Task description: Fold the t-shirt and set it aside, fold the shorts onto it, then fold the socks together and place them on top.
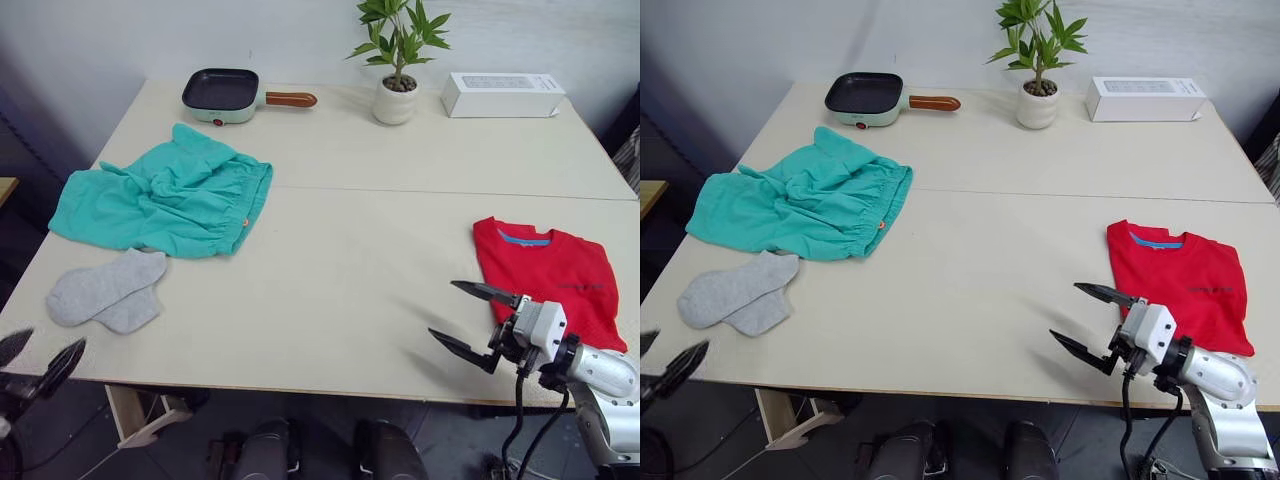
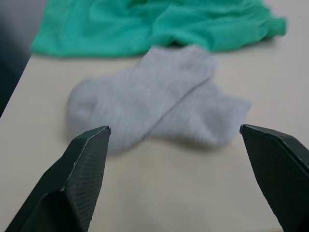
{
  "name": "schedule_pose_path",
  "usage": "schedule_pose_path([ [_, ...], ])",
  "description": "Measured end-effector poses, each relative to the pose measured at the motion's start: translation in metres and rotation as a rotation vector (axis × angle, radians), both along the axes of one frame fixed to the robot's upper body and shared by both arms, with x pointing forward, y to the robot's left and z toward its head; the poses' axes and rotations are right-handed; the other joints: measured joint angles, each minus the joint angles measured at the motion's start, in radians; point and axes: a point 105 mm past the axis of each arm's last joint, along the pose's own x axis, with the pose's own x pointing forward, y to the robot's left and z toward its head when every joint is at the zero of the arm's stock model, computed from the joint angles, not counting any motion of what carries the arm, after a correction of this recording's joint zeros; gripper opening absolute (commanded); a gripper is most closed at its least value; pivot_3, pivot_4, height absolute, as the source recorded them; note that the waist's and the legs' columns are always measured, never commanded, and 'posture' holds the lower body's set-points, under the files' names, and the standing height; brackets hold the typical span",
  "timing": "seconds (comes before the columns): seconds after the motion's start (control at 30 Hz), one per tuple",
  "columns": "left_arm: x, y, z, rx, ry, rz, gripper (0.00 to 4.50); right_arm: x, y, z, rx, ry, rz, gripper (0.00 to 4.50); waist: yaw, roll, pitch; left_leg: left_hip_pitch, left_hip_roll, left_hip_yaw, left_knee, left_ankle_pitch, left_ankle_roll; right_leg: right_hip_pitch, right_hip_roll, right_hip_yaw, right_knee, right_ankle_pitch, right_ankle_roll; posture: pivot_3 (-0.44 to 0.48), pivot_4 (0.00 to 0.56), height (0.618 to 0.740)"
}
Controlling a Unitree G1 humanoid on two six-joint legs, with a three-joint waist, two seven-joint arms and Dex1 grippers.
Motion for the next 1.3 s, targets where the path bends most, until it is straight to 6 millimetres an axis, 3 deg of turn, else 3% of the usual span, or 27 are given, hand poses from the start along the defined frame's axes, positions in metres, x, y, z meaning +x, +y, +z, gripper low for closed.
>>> schedule_pose_path([
  [0.1, 0.039, -0.036, 0.020, 0.131, -0.001, -0.195, 4.50, 0.002, 0.015, 0.008, 0.039, -0.023, 0.019, 4.47, -0.004, 0.000, 0.000, 0.000, -0.001, 0.001, -0.002, 0.002, -0.004, 0.001, 0.000, 0.000, 0.002, 0.003, -0.001, 0.000, 0.150, 0.740],
  [0.17, 0.059, -0.052, 0.020, 0.182, 0.011, -0.276, 4.50, 0.002, 0.017, 0.008, 0.051, -0.013, 0.007, 4.47, -0.013, 0.001, -0.001, 0.000, -0.001, 0.004, -0.005, 0.002, -0.005, 0.000, 0.000, 0.001, 0.002, 0.003, 0.000, 0.000, 0.150, 0.740],
  [0.4, 0.131, -0.067, -0.011, 0.329, 0.168, -0.382, 4.50, 0.008, 0.021, 0.013, 0.071, -0.043, -0.042, 4.47, -0.007, 0.000, -0.001, -0.002, 0.000, 0.012, -0.008, 0.010, -0.001, -0.008, 0.013, -0.007, 0.014, 0.002, -0.001, 0.000, 0.150, 0.740],
  [0.53, 0.160, -0.084, -0.010, 0.341, 0.143, -0.423, 4.50, 0.007, 0.018, 0.008, 0.067, -0.027, -0.082, 4.47, -0.005, -0.003, -0.001, -0.003, 0.001, 0.014, 0.001, 0.010, 0.001, -0.007, 0.013, -0.005, 0.016, 0.002, -0.001, 0.000, 0.150, 0.740],
  [0.6, 0.167, -0.089, -0.018, 0.335, 0.163, -0.444, 4.50, 0.003, 0.018, 0.004, 0.064, -0.017, -0.091, 4.47, -0.005, -0.003, -0.001, -0.002, 0.001, 0.015, 0.003, 0.009, 0.002, -0.007, 0.012, -0.003, 0.016, 0.003, 0.000, 0.000, 0.150, 0.740],
  [0.7, 0.175, -0.090, -0.023, 0.319, 0.170, -0.447, 3.89, 0.000, 0.017, 0.000, 0.058, -0.003, -0.104, 4.50, -0.006, -0.005, -0.002, -0.001, 0.001, 0.015, 0.003, 0.009, 0.003, -0.007, 0.006, -0.002, 0.017, 0.003, 0.001, 0.000, 0.150, 0.740],
  [0.87, 0.189, -0.096, -0.028, 0.281, 0.149, -0.440, 2.45, 0.001, 0.018, 0.003, 0.066, -0.016, -0.117, 4.50, -0.001, -0.007, -0.003, 0.000, 0.001, 0.013, 0.003, 0.010, -0.001, -0.007, 0.002, -0.002, 0.019, 0.003, 0.001, 0.000, 0.150, 0.740],
  [1.03, 0.199, -0.099, -0.023, 0.308, 0.105, -0.430, 0.97, 0.001, 0.017, 0.002, 0.065, -0.017, -0.126, 4.50, -0.003, -0.008, -0.004, -0.001, 0.000, 0.013, 0.003, 0.012, 0.003, -0.008, 0.002, -0.002, 0.020, 0.003, 0.001, 0.000, 0.150, 0.740],
  [1.13, 0.203, -0.112, -0.010, 0.356, 0.021, -0.487, 0.02, 0.001, 0.017, 0.001, 0.057, -0.017, -0.133, 4.50, -0.003, -0.009, -0.003, -0.003, 0.000, 0.013, 0.003, 0.012, 0.003, -0.009, 0.002, -0.006, 0.019, 0.003, 0.001, 0.000, 0.150, 0.740],
  [1.23, 0.206, -0.138, 0.014, 0.384, -0.075, -0.591, 0.02, 0.001, 0.017, 0.001, 0.055, -0.018, -0.133, 4.50, -0.001, -0.011, -0.002, -0.004, -0.001, 0.013, 0.005, 0.012, 0.005, -0.008, 0.002, -0.007, 0.019, 0.003, 0.001, 0.000, 0.150, 0.740],
  [1.3, 0.204, -0.165, 0.036, 0.403, -0.153, -0.704, 0.02, 0.000, 0.017, 0.000, 0.041, -0.012, -0.120, 4.50, -0.001, -0.011, -0.002, -0.005, -0.003, 0.013, 0.006, 0.011, 0.007, -0.008, 0.004, -0.007, 0.019, 0.004, 0.002, 0.000, 0.150, 0.740],
])
